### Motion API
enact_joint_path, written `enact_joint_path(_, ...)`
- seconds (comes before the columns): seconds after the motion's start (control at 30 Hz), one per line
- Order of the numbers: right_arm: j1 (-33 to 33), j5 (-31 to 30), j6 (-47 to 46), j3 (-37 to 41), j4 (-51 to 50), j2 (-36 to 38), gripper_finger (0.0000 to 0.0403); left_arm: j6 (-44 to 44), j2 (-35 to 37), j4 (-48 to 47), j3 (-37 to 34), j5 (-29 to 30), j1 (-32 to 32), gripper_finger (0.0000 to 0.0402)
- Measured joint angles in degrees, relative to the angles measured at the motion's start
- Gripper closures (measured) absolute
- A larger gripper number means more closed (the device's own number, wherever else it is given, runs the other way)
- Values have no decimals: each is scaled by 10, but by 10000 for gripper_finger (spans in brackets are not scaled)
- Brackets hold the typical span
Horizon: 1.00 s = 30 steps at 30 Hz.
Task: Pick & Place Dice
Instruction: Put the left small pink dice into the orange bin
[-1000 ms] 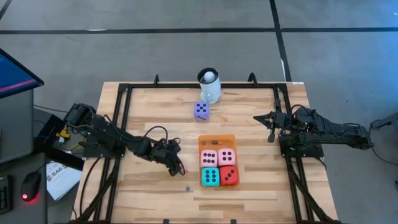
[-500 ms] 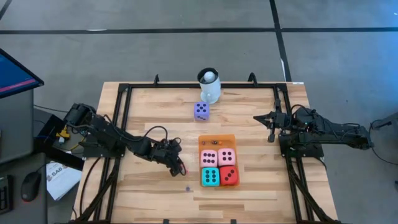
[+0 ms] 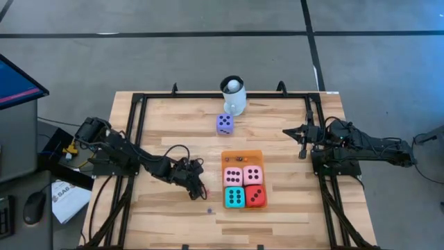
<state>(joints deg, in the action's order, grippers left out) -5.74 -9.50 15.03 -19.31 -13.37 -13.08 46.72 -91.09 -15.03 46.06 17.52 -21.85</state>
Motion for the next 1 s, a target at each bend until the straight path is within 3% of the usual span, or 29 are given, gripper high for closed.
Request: enact_joint_path(1.0, 0, 0, 2, 0, -11, 0, 403, 3, -52, 35, 1, -40, 0, 165)
